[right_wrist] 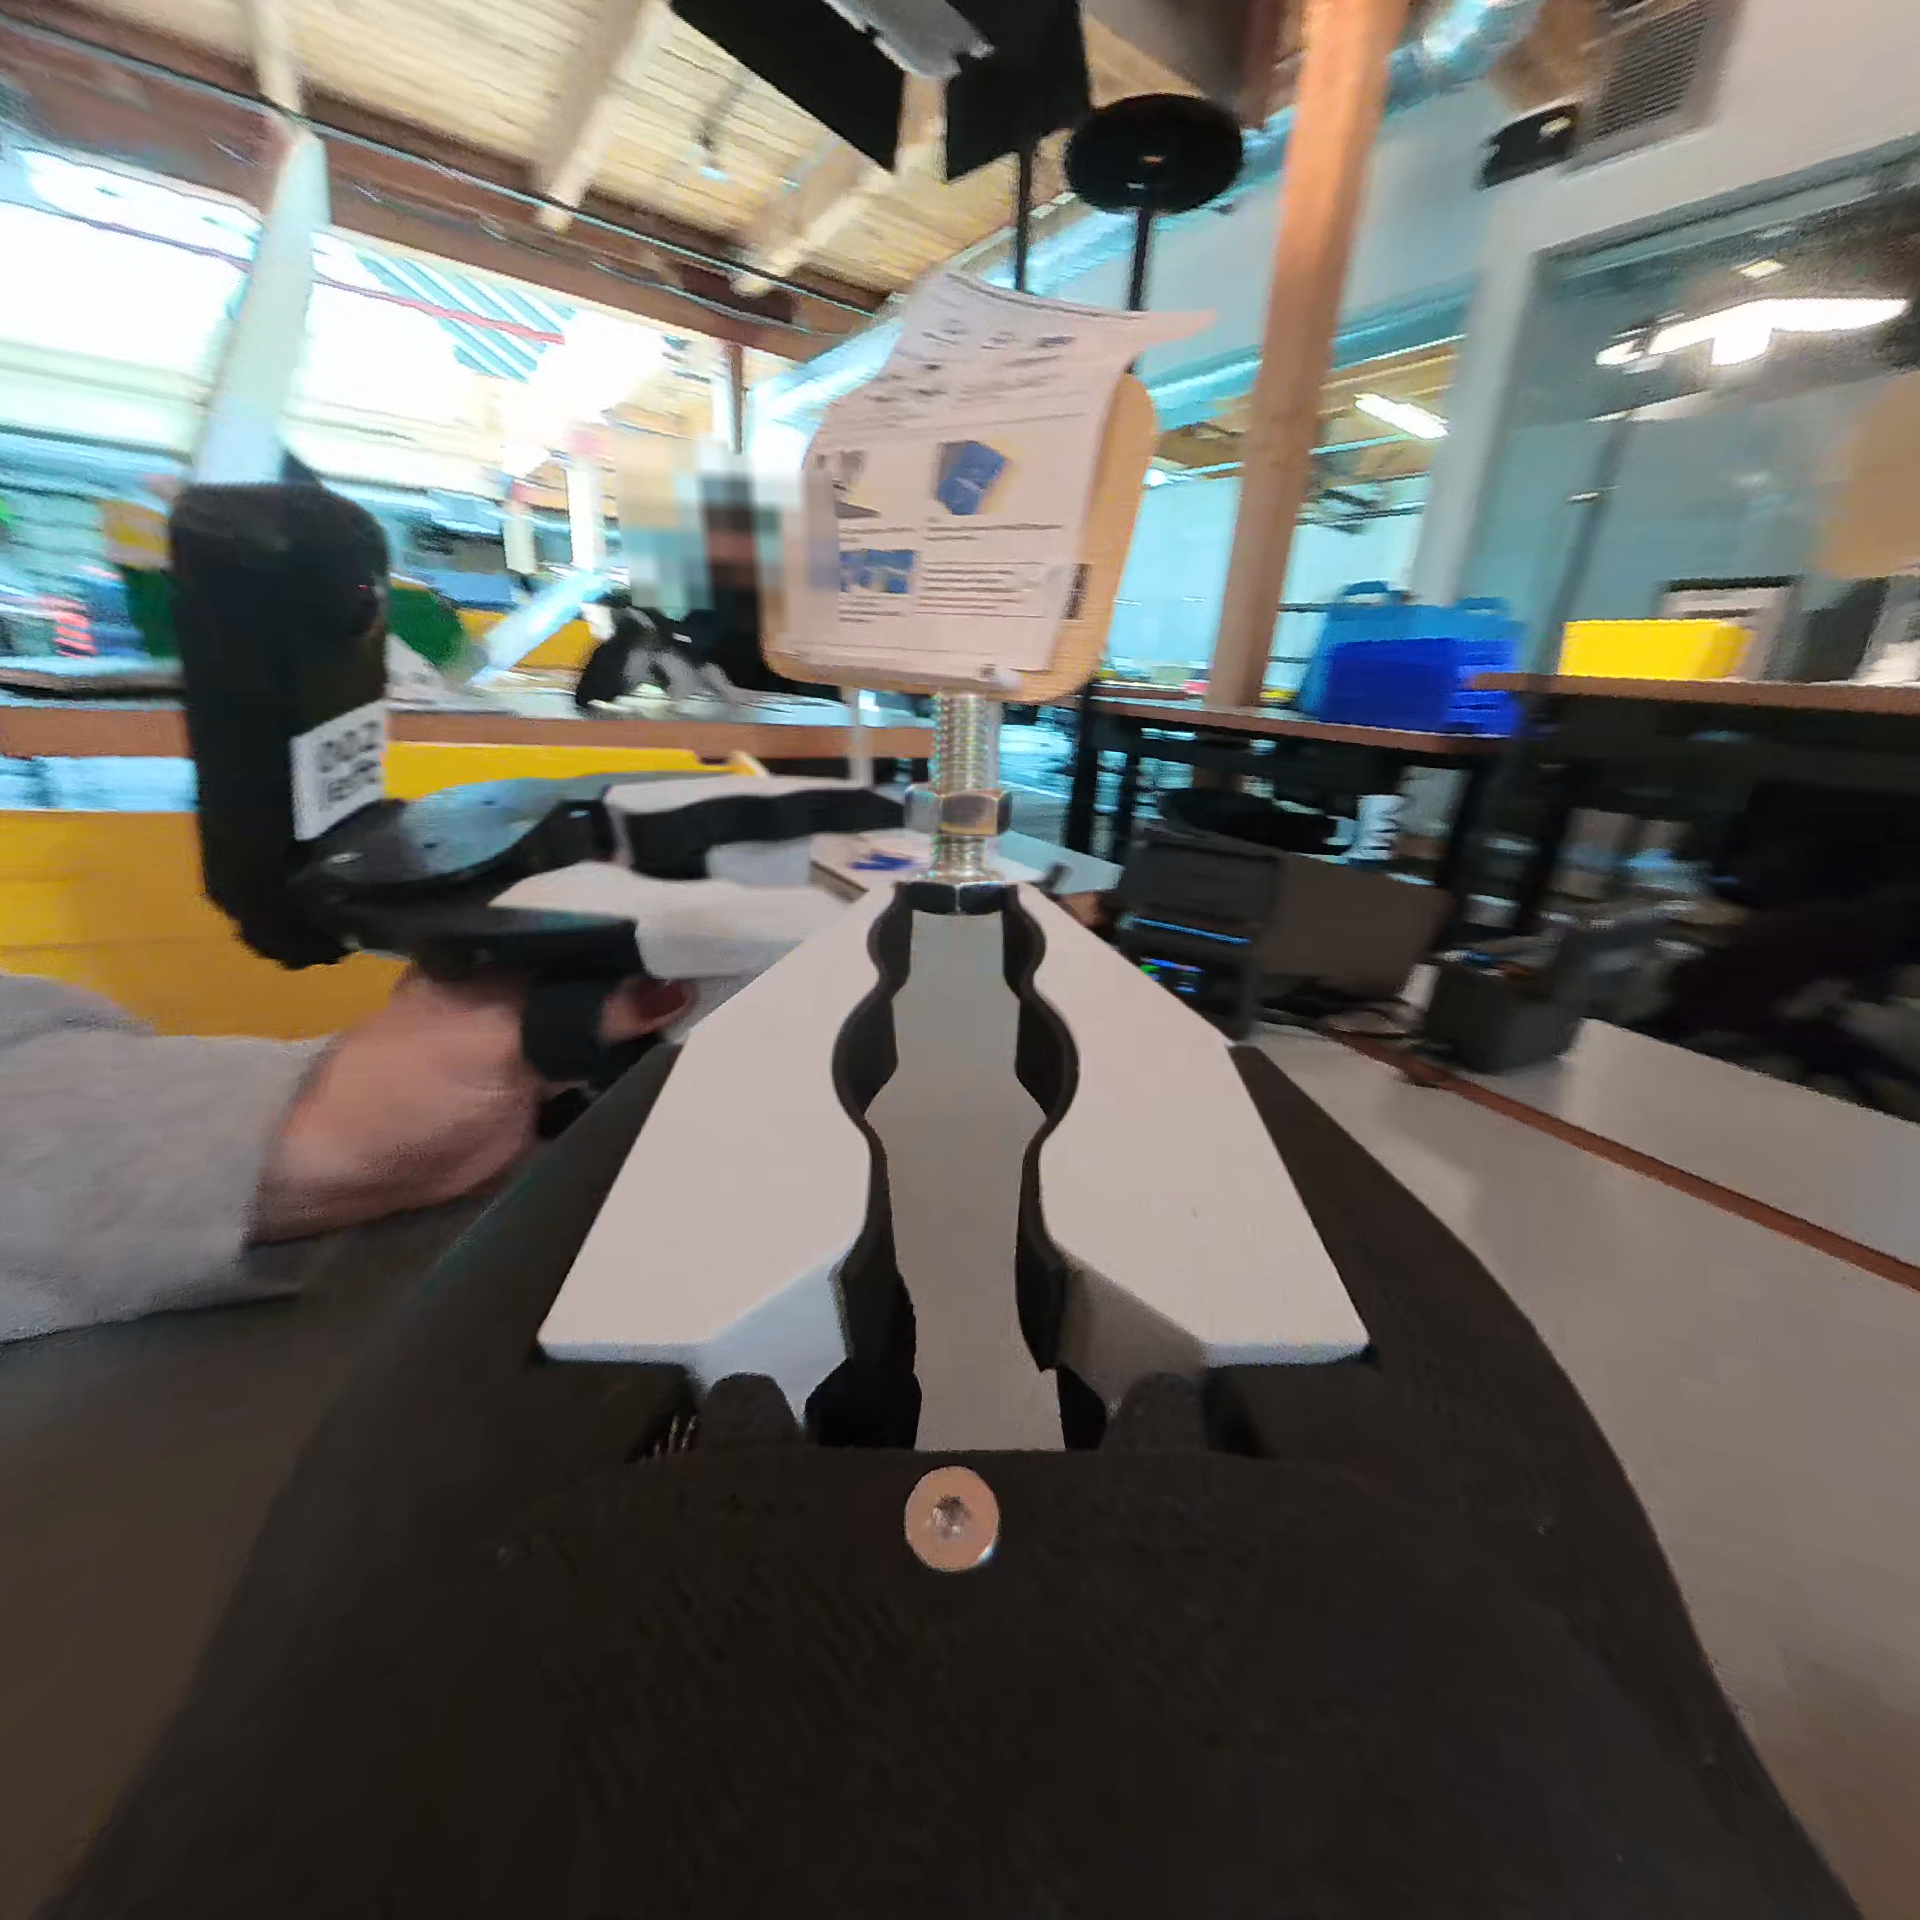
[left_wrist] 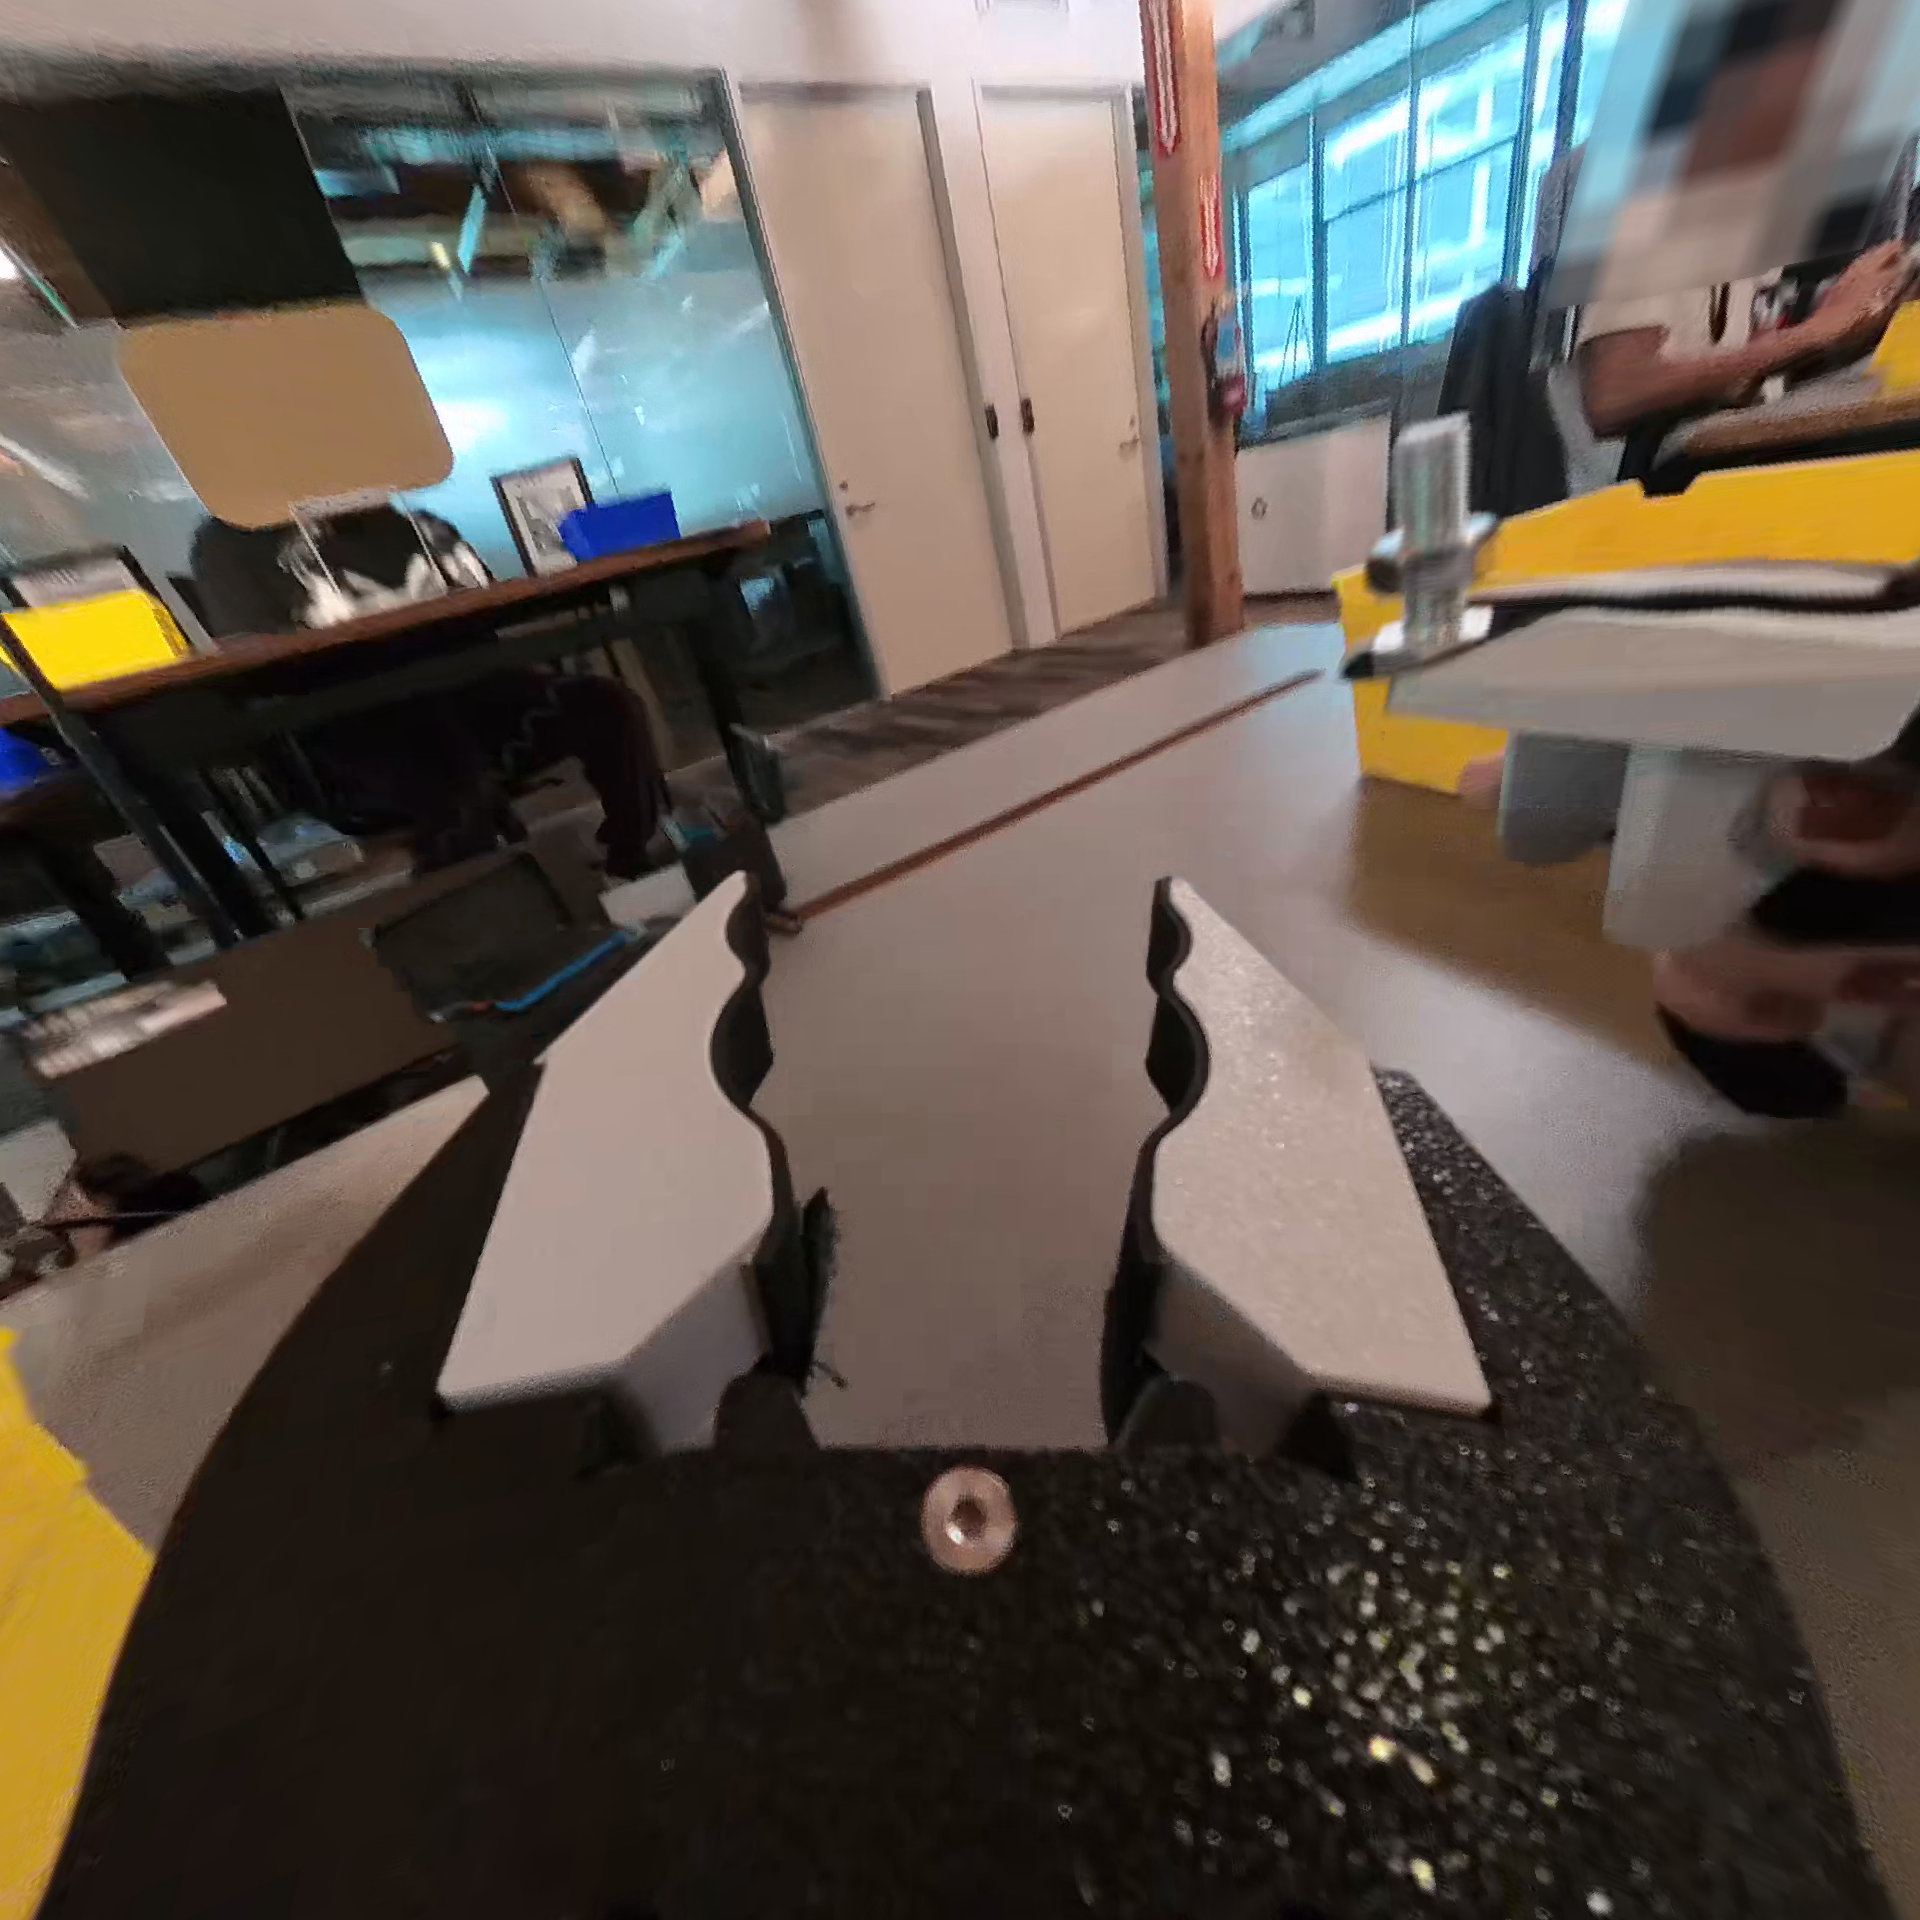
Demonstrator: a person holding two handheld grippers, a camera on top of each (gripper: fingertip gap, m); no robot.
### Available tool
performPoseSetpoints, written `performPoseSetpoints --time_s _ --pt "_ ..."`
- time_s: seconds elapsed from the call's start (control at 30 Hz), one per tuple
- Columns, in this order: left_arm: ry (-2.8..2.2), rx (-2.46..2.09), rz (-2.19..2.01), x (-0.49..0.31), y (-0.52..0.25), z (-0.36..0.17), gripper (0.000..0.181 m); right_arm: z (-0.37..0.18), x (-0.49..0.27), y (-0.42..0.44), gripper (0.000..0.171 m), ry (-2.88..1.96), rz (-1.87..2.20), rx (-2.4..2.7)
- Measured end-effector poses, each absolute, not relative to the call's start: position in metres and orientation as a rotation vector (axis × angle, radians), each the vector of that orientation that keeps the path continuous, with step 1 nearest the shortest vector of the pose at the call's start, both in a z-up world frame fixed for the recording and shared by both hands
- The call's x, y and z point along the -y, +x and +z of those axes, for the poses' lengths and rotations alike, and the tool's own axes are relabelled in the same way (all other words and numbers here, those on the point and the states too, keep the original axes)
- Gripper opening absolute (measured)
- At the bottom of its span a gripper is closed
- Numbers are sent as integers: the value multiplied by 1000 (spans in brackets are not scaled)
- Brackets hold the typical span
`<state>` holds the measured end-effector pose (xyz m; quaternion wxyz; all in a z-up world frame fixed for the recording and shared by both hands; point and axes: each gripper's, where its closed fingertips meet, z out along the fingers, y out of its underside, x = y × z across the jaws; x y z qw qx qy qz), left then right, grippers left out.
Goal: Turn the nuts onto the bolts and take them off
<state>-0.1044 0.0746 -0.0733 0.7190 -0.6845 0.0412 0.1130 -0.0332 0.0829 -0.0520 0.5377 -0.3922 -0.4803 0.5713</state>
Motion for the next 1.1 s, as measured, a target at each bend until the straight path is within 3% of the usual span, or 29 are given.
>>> performPoseSetpoints --time_s 0.23,0.33,0.5,0.7,0.93,1.1 --pt "-1529 -69 133 -78 -100 -76 75 36 -98 32 15 -896 1047 994" --pt "-1542 -40 98 -81 -100 -79 73 48 -131 85 15 -1040 848 999" --pt "-1539 1 100 -83 -103 -79 74 -31 -245 189 16 -1573 40 1046" --pt "-1531 39 81 -81 -106 -78 74 -151 -240 242 16 -2116 -90 1519" --pt "-1571 43 -58 -82 -97 -83 69 -175 -250 256 16 -2296 -205 1639" --pt "-1582 34 -73 -83 -94 -85 70 -147 -255 244 37 -2171 -206 1508"
